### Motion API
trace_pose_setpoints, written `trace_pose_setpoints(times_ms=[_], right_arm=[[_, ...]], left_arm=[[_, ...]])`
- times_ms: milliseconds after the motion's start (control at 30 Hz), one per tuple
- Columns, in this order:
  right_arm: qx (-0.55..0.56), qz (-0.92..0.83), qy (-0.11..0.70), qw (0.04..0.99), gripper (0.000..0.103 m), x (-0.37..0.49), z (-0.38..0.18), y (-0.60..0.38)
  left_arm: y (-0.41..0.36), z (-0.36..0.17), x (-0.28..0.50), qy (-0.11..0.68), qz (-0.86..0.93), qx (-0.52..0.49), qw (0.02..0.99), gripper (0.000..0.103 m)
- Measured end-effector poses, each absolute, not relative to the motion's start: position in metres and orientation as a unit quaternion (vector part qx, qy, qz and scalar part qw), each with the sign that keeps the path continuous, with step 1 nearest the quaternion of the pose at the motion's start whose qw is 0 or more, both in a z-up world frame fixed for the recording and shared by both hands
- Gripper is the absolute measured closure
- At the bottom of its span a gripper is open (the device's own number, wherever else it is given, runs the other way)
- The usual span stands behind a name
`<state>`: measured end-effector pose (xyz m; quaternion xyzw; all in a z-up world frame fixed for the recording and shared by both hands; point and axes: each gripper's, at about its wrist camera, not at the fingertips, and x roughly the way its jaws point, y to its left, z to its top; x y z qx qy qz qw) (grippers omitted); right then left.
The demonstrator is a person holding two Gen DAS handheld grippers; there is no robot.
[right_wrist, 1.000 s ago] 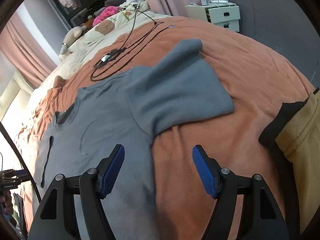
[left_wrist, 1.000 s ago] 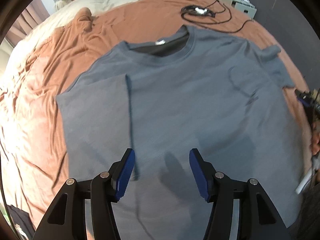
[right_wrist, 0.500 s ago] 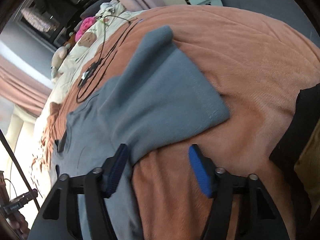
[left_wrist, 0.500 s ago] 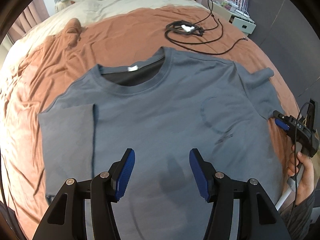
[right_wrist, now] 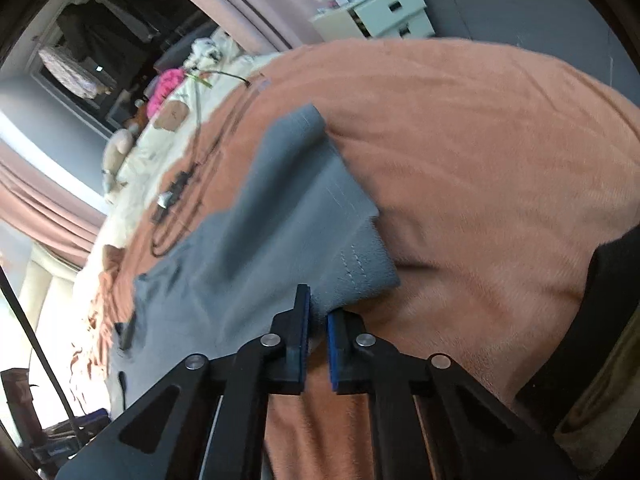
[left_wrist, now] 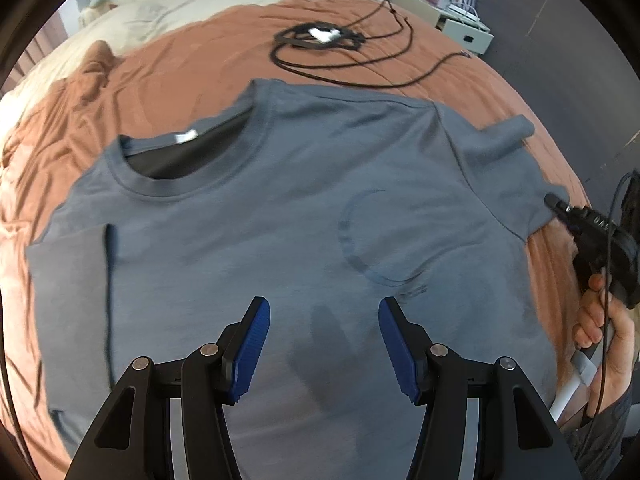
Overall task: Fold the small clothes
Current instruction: 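Grasp the unfolded side with the right gripper and fold it toward the collar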
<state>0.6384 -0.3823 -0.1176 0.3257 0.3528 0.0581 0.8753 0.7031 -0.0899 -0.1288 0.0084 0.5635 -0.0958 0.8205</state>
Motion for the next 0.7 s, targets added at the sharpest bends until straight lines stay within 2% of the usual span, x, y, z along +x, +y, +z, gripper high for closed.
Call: trace_pose_setpoints(times_ms=[233, 467, 567, 633, 700], right_arm=[[0.292, 0.088, 0.309, 0.901, 0.099, 0.618, -0.089, -0.358], [0.284, 0.101, 0.302, 0.904, 0.099, 0.608, -0.095, -0.362], [0.286, 0.107, 0.305, 0.902, 0.099, 0.611, -0.097, -0.367], [0.293, 0.111, 0.306, 0.899, 0.099, 0.613, -0.098, -0.371], [0.298, 0.112, 0.305, 0.898, 0.099, 0.615, -0.096, -0.373]], left_arm=[[-0.106, -0.139, 0.707, 0.567, -0.118, 0.006, 0.815, 0.044], [-0.143, -0.145, 0.723, 0.556, -0.161, -0.025, 0.815, 0.045], [-0.166, -0.151, 0.730, 0.555, -0.182, -0.039, 0.811, 0.058], [-0.179, -0.156, 0.734, 0.558, -0.195, -0.052, 0.805, 0.078], [-0.193, -0.161, 0.738, 0.563, -0.205, -0.063, 0.798, 0.085]])
